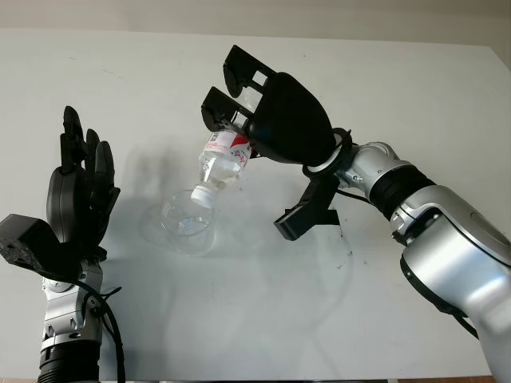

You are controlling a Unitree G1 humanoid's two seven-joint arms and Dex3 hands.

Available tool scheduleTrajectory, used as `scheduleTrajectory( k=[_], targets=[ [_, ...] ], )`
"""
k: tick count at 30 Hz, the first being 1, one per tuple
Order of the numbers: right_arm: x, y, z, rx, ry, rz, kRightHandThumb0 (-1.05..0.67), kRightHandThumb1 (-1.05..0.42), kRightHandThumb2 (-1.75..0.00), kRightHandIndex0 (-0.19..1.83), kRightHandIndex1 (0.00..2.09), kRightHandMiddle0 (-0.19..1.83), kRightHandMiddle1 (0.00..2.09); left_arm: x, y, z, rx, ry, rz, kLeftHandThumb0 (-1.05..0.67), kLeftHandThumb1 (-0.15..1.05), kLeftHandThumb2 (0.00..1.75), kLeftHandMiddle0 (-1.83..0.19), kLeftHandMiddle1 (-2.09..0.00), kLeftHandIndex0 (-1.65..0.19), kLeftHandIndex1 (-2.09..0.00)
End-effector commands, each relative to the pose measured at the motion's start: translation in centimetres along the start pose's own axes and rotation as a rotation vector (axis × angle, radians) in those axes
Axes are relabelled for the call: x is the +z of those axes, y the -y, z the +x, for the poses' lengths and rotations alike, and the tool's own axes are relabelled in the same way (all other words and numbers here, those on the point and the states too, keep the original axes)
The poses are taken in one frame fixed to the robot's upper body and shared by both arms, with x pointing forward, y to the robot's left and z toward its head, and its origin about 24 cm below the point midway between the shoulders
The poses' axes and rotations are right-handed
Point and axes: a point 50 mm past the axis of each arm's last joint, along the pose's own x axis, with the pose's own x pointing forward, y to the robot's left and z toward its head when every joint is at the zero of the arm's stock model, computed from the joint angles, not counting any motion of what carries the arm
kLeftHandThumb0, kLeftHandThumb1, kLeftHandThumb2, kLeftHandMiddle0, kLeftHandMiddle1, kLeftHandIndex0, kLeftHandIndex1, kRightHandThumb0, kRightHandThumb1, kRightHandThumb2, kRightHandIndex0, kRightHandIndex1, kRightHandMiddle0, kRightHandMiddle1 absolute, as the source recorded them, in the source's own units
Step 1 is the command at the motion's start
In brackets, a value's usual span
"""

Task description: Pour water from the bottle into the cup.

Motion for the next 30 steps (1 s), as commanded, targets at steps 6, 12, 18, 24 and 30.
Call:
scheduleTrajectory(
  k=[6, 12, 18, 24, 30],
  targets=[
    [-0.6, 0.8, 1.2, -0.071, 0.028, -0.041, -0.28, -0.84, -0.35, 1.06, 2.09, 0.85, 2.09, 0.2, 0.2, 0.3, -0.001, 0.013, -0.001, -0.73, 1.05, 0.48, 0.18, -0.05, 0.18, -0.04],
    [-0.7, 0.7, 1.1, -0.062, -0.037, -0.001, -0.27, -0.85, -0.34, 1.08, 2.09, 0.86, 2.09, 0.1, 0.2, 0.3, -0.004, 0.012, -0.005, -0.73, 1.05, 0.47, 0.19, -0.05, 0.19, -0.04],
    [-0.5, 0.1, 0.7, -0.035, -0.345, 0.322, -0.08, -0.61, -0.86, 1.24, 2.09, 1.00, 2.09, 0.1, 0.2, 0.4, -0.006, 0.014, -0.001, -0.73, 1.05, 0.48, 0.19, -0.05, 0.19, -0.03],
    [-0.9, -0.3, 0.2, 0.029, -0.535, 0.530, -0.06, -0.76, -0.58, 1.30, 2.09, 1.04, 2.09, 0.1, 0.1, 0.4, -0.003, 0.015, -0.002, -0.73, 1.05, 0.48, 0.19, -0.05, 0.19, -0.03],
    [-1.3, -0.9, -0.5, 0.060, -0.729, 0.772, -0.03, -0.87, -0.45, 1.24, 2.09, 1.05, 2.09, 0.1, 0.0, 0.4, -0.003, 0.018, 0.005, -0.73, 1.05, 0.49, 0.19, -0.05, 0.19, -0.03]
  ],
)
